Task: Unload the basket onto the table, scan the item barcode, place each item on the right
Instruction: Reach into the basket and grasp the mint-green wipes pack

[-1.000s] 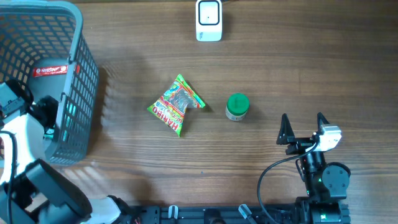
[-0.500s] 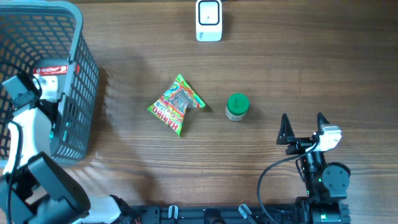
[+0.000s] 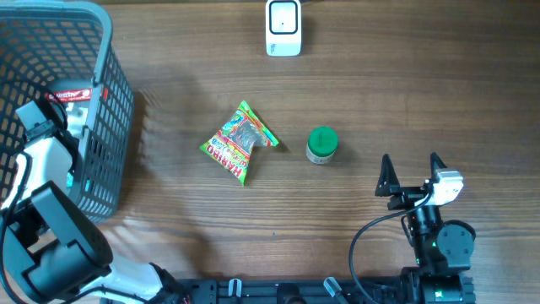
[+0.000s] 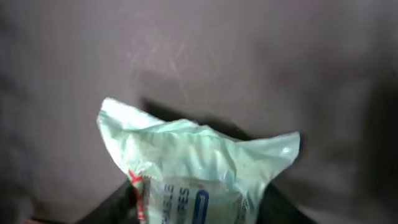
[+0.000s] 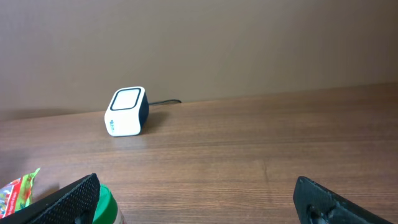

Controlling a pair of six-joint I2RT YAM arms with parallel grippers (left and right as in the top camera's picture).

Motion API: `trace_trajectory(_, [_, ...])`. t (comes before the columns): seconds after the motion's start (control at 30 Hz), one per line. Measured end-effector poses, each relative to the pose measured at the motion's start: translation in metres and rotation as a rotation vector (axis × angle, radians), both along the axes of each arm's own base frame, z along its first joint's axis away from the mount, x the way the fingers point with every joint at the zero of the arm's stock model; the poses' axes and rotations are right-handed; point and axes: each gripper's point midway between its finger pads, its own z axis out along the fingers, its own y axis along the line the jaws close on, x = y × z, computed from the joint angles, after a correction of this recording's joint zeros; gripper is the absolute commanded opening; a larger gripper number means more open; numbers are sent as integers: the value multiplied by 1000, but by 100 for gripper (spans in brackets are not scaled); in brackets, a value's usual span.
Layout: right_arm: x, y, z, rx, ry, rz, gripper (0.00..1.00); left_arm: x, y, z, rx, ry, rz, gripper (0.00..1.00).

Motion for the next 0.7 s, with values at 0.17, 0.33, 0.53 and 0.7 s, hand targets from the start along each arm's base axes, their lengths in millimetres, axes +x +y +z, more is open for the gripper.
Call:
trace_trajectory(0.17, [0,0,0,0,0,0,100,2,-3,0,20,15,-21,23])
trace_trajectory(0.33, [0,0,0,0,0,0,100,10,-10,10,62,11,-48,10])
trace_trajectory(0.53, [0,0,0,0,0,0,100,36,-5,91,177,-176,2,5])
trace_trajectory(0.7, [0,0,0,0,0,0,100,40,3,228,310,-585,137,4])
